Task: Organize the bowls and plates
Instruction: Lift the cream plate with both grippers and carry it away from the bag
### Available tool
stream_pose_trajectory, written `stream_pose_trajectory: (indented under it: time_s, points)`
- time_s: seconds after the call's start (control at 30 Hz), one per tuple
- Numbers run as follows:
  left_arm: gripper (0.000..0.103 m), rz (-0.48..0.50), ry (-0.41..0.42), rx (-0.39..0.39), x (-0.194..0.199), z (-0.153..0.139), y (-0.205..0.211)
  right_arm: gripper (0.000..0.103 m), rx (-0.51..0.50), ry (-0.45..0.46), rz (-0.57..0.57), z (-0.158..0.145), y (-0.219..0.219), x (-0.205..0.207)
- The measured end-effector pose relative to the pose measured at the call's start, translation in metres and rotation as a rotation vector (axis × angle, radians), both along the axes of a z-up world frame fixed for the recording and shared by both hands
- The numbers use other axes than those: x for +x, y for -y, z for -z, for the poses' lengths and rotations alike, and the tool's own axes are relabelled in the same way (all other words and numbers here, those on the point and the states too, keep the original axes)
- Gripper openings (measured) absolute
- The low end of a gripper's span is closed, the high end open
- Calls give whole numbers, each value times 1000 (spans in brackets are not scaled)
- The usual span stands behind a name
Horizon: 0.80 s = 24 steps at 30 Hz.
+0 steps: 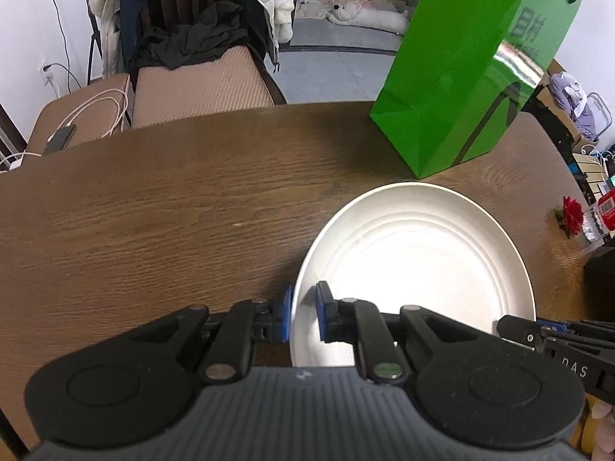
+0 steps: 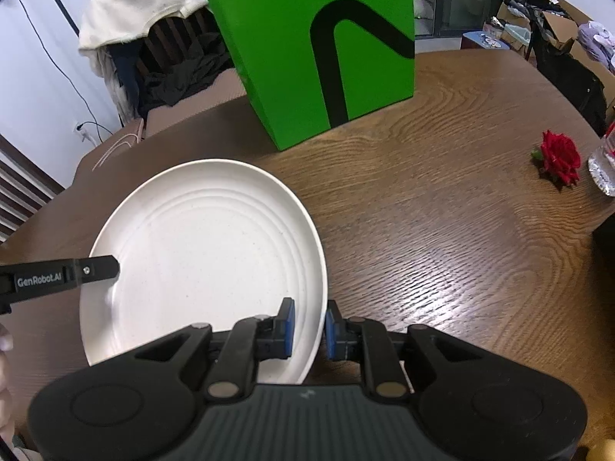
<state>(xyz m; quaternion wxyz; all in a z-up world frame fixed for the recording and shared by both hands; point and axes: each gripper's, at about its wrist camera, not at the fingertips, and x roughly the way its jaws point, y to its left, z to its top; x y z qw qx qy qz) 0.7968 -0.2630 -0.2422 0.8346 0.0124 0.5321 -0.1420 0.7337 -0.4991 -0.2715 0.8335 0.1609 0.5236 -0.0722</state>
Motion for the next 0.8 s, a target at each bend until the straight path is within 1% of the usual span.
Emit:
stream_pose_trajectory:
  time_s: [0.47, 0.8]
  points:
    - [14, 29, 60, -21, -29, -45, 0, 15, -20, 57, 15, -49, -3, -35]
    - [14, 32, 81, -29, -54, -68, -7, 15, -29, 78, 23, -73, -8, -60]
